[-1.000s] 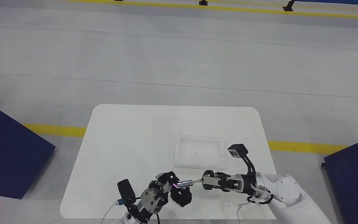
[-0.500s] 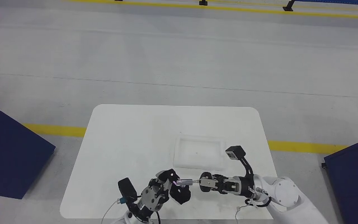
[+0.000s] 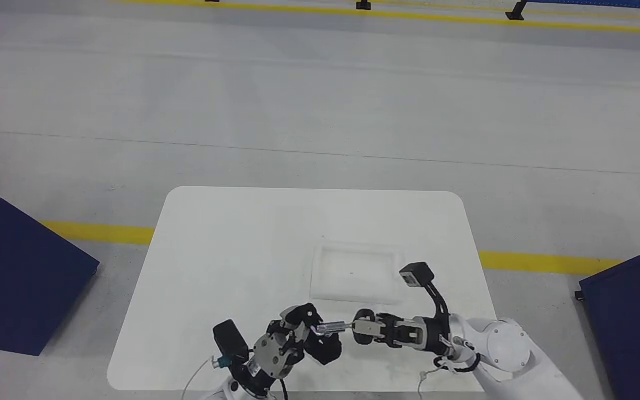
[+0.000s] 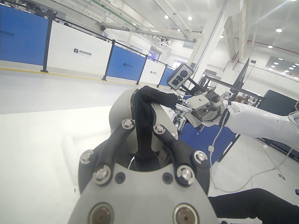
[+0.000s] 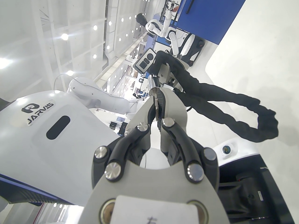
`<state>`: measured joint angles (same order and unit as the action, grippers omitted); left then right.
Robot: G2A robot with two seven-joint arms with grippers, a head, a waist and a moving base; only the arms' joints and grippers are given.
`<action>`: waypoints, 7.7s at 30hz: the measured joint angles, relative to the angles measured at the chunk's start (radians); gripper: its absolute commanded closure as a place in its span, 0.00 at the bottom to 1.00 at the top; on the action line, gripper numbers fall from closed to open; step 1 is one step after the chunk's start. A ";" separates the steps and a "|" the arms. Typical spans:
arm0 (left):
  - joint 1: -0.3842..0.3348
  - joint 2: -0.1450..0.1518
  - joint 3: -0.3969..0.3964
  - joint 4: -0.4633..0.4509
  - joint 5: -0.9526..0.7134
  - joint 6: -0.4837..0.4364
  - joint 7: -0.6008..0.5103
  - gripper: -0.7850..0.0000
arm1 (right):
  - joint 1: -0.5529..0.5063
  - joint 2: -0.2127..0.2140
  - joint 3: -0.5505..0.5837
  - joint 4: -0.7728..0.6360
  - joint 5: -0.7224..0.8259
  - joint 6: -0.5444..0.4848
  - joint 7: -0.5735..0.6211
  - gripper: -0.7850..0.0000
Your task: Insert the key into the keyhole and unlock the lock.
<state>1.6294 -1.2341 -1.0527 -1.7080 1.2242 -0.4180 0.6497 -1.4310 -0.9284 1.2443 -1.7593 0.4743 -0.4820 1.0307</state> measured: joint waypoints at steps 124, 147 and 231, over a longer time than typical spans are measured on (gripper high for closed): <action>0.003 0.005 -0.034 -0.013 0.384 0.345 0.064 1.00 | 0.000 -0.018 -0.019 0.090 0.948 1.371 -0.171 1.00; 0.004 0.008 -0.037 -0.018 0.447 0.361 0.063 1.00 | -0.006 -0.024 -0.030 0.083 1.296 1.494 -0.433 1.00; 0.010 -0.002 -0.042 -0.019 0.317 0.320 0.096 1.00 | 0.094 -0.056 -0.155 0.256 0.790 0.968 0.006 1.00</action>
<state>1.6390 -1.2357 -1.0951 -1.7268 1.5411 -0.0975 0.7458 -1.3372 -0.9839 1.0896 -1.5038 1.2643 0.4862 1.0370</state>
